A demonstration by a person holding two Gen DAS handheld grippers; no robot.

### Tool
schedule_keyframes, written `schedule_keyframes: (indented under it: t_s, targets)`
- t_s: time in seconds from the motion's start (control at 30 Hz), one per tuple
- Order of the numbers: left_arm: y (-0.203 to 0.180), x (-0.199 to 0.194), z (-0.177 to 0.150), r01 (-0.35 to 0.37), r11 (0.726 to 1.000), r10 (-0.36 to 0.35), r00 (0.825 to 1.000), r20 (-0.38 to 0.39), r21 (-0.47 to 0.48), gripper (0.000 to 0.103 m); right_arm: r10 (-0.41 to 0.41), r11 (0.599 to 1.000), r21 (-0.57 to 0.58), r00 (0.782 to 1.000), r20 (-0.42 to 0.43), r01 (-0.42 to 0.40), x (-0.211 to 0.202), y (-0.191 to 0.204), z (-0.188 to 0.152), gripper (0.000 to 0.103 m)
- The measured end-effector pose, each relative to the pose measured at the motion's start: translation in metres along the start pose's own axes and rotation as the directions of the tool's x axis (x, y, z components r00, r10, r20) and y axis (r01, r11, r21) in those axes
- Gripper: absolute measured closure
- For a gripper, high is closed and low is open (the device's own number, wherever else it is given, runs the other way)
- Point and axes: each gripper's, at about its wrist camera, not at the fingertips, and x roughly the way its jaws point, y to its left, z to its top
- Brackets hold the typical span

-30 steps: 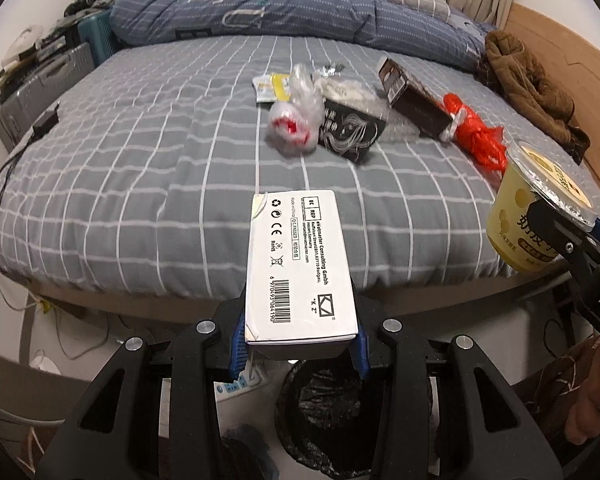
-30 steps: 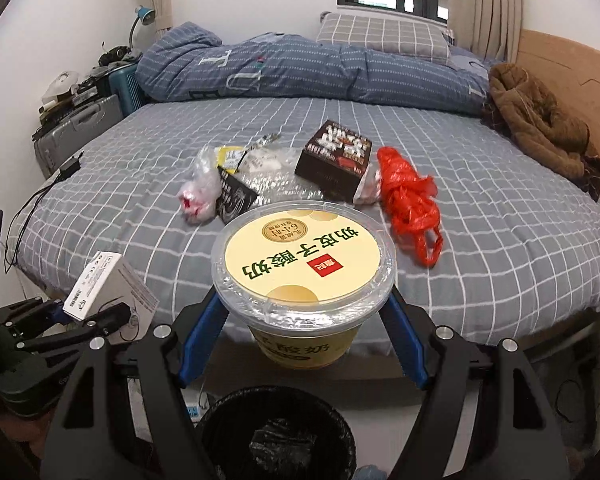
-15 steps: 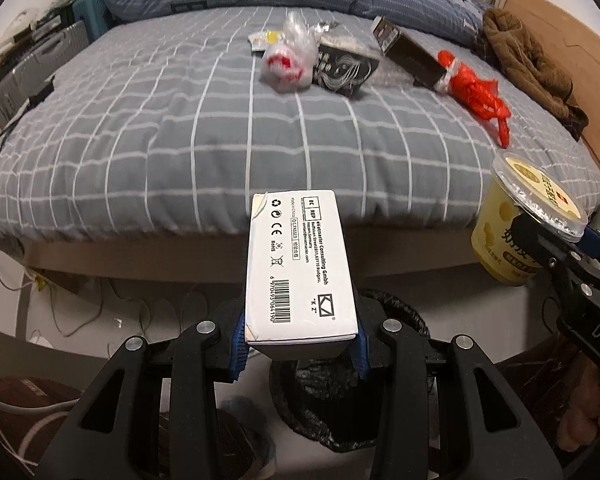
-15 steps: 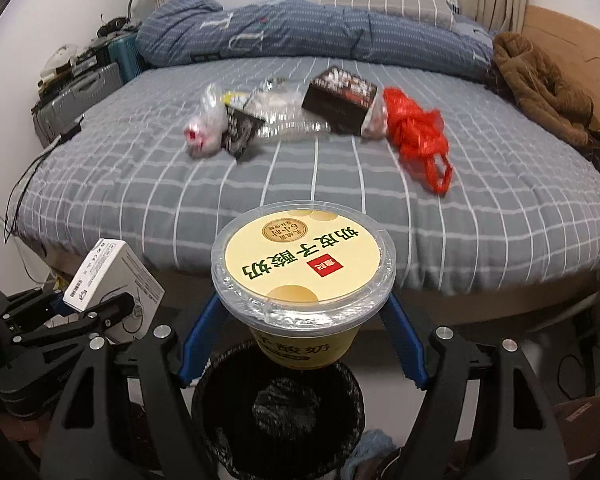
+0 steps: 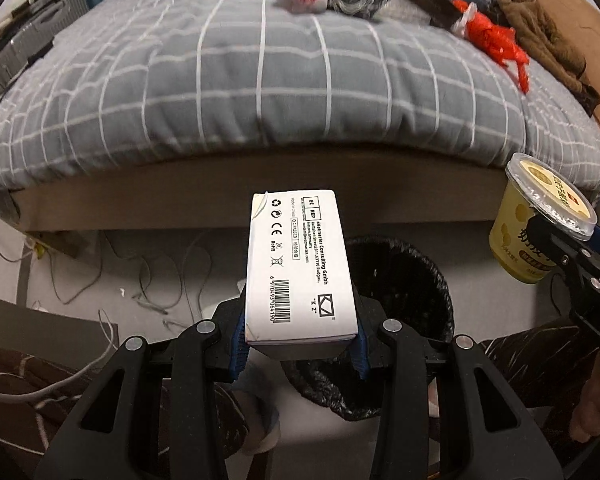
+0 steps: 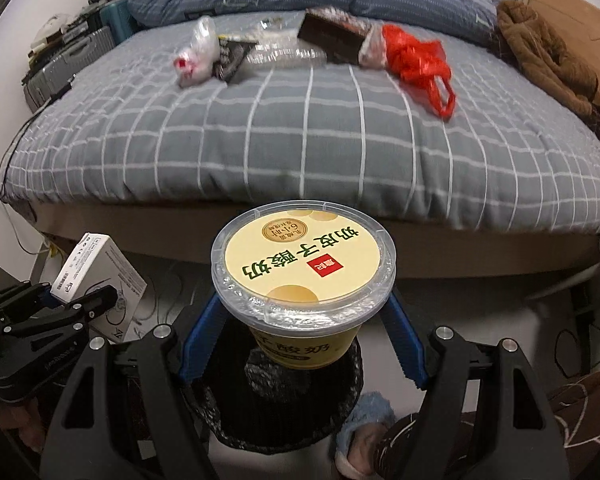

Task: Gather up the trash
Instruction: 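Carry the white box and yellow-lidded cup with both tools over the floor bin, then open the right tool over the bin while the left tool releases the white box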

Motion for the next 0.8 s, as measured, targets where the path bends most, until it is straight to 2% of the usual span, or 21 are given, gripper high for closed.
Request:
schedule_keyframes:
  t_s: [0.43, 0.8]
  targets:
    - [0.002, 0.047, -0.014, 0.005, 1.0, -0.005, 0.995, -0.101, 0.0, 0.064, 0.028, 1.0, 0.003, 0.987, -0.157, -0.028, 0.052, 0.006, -0.024, 0.031]
    - [0.019, 0.072, -0.025, -0.016, 0.999, 0.012, 0.988, -0.153, -0.028, 0.064, 0.049, 0.999, 0.026, 0.953, -0.3, -0.043, 0.103, 0.015, -0.044, 0.031]
